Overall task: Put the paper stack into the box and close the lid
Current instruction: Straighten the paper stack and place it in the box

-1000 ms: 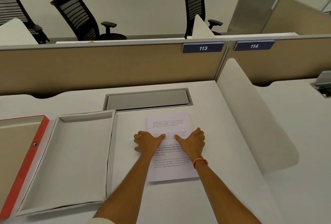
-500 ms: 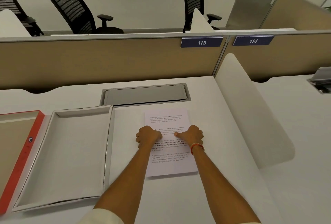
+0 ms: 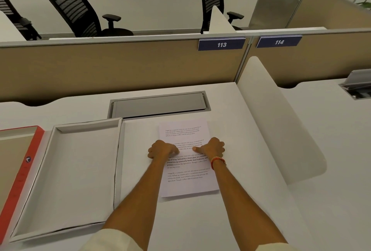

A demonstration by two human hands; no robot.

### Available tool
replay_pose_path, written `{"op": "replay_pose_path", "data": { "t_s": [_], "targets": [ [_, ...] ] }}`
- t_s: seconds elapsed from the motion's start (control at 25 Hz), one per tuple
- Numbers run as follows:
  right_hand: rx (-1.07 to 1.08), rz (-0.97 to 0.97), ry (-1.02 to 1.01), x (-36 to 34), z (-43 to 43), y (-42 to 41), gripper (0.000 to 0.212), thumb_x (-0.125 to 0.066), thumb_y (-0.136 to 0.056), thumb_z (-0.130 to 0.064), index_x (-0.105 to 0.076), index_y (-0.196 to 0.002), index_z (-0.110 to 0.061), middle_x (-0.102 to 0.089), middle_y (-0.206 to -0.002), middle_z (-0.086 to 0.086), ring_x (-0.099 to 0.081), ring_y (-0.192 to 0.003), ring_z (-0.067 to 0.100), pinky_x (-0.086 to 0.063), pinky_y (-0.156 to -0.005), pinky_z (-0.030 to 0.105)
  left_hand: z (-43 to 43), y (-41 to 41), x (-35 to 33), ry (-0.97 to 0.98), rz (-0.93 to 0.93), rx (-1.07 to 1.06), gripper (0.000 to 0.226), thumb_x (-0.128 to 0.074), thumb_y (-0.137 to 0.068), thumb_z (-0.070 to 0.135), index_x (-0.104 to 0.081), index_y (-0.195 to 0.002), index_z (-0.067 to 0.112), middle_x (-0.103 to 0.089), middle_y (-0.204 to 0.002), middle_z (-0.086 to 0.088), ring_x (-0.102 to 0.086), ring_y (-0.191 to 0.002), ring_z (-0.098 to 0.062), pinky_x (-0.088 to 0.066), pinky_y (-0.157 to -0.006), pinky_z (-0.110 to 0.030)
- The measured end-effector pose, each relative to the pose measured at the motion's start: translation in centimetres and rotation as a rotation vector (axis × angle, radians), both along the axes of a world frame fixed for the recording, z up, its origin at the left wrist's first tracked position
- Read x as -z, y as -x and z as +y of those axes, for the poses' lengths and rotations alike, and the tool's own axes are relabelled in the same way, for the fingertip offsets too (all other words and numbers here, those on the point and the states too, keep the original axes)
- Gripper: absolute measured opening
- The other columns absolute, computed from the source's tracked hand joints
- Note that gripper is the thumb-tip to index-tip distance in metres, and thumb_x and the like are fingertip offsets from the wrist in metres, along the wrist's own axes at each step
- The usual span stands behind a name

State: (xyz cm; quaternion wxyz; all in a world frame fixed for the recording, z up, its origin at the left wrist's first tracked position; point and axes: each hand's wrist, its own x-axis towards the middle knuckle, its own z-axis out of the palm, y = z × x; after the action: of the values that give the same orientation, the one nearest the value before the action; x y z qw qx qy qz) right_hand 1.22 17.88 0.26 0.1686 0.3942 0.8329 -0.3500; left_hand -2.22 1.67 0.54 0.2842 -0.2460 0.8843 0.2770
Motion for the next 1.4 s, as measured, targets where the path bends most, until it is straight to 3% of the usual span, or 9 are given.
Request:
{"op": "replay_pose_path", "data": {
  "t_s": [0.2, 0.4, 0.52, 0.64, 0.76, 0.92, 1.16, 1.4],
  "targets": [
    [0.048, 0.077, 0.095, 0.2, -0.1, -0.1, 0.084, -0.088, -0.067, -0.035, -0.041, -0.129, -0.004, -0.055, -0.132, 0.017, -0.056, -0.124, 0.035, -0.046, -0.106, 0.047, 0.5, 0.0, -0.3, 0.056, -0.007, 0.029, 0.068, -0.082, -0.07, 0.032, -0.05, -0.124, 0.005, -0.053, -0.127, -0.013, -0.049, -0.119, -0.028, -0.047, -0.102, -0.039],
    [0.057, 0.092, 0.084, 0.2, -0.4, -0.2, 0.087, -0.088, -0.067, -0.035, -0.036, -0.129, -0.004, -0.054, -0.134, 0.019, -0.053, -0.125, 0.036, -0.045, -0.107, 0.047, 0.1, 0.4, -0.5, -0.092, -0.003, -0.042, 0.074, -0.086, -0.067, 0.024, -0.048, -0.126, 0.001, -0.05, -0.128, -0.015, -0.057, -0.116, -0.029, -0.052, -0.098, -0.039],
    [0.017, 0.093, 0.055, 0.5, -0.1, -0.3, 0.088, -0.088, -0.067, -0.038, -0.04, -0.131, 0.001, -0.051, -0.135, 0.019, -0.051, -0.128, 0.035, -0.045, -0.106, 0.043, -0.2, 0.3, -0.4, -0.201, -0.031, -0.088, 0.072, -0.087, -0.065, 0.022, -0.052, -0.124, 0.001, -0.055, -0.13, -0.017, -0.058, -0.117, -0.034, -0.048, -0.102, -0.045],
    [0.0, 0.109, 0.1, 1.0, 0.3, -0.3, 0.075, -0.087, -0.069, -0.037, -0.054, -0.123, 0.002, -0.059, -0.13, 0.019, -0.056, -0.124, 0.035, -0.048, -0.104, 0.046, -0.9, -0.5, 0.3, -0.21, -0.013, -0.11, 0.067, -0.086, -0.065, 0.032, -0.054, -0.119, 0.008, -0.063, -0.123, -0.015, -0.06, -0.114, -0.035, -0.041, -0.106, -0.049],
    [-0.007, 0.143, 0.149, 1.1, 0.7, -0.5, 0.061, -0.086, -0.071, -0.033, -0.063, -0.115, 0.001, -0.068, -0.122, 0.019, -0.065, -0.113, 0.034, -0.054, -0.096, 0.041, -1.3, -1.5, 1.0, -0.317, 0.093, -0.184, 0.063, -0.087, -0.063, 0.035, -0.058, -0.113, 0.01, -0.068, -0.115, -0.013, -0.065, -0.106, -0.036, -0.045, -0.102, -0.052],
    [-0.008, 0.185, 0.183, 0.9, 0.8, -0.7, 0.055, -0.086, -0.072, -0.028, -0.064, -0.113, 0.001, -0.069, -0.118, 0.018, -0.069, -0.106, 0.033, -0.054, -0.078, 0.031, -1.2, -1.6, 0.6, -0.591, 0.102, -0.28, 0.055, -0.086, -0.066, 0.01, -0.062, -0.115, 0.001, -0.071, -0.112, -0.021, -0.072, -0.092, -0.039, -0.059, -0.083, -0.053],
    [0.022, 0.278, 0.236, -0.7, 0.6, -0.3, 0.052, -0.089, -0.068, -0.025, -0.057, -0.103, -0.004, -0.069, -0.117, 0.016, -0.069, -0.103, 0.031, -0.047, -0.057, 0.02, -1.6, -1.3, -0.3, -0.637, 0.117, -0.297, 0.055, -0.091, -0.061, 0.014, -0.065, -0.108, 0.003, -0.073, -0.106, -0.019, -0.074, -0.086, -0.037, -0.061, -0.075, -0.051],
    [0.049, 0.548, 0.247, -5.4, 1.3, 1.8, 0.063, -0.092, -0.061, -0.032, -0.054, -0.106, -0.009, -0.069, -0.108, 0.009, -0.07, -0.092, 0.027, -0.061, -0.074, 0.035, -1.4, 0.3, -4.6, -0.779, 0.375, -0.389, 0.064, -0.098, -0.043, 0.028, -0.069, -0.098, 0.013, -0.076, -0.098, -0.009, -0.075, -0.079, -0.028, -0.063, -0.065, -0.049]
  ]
}}
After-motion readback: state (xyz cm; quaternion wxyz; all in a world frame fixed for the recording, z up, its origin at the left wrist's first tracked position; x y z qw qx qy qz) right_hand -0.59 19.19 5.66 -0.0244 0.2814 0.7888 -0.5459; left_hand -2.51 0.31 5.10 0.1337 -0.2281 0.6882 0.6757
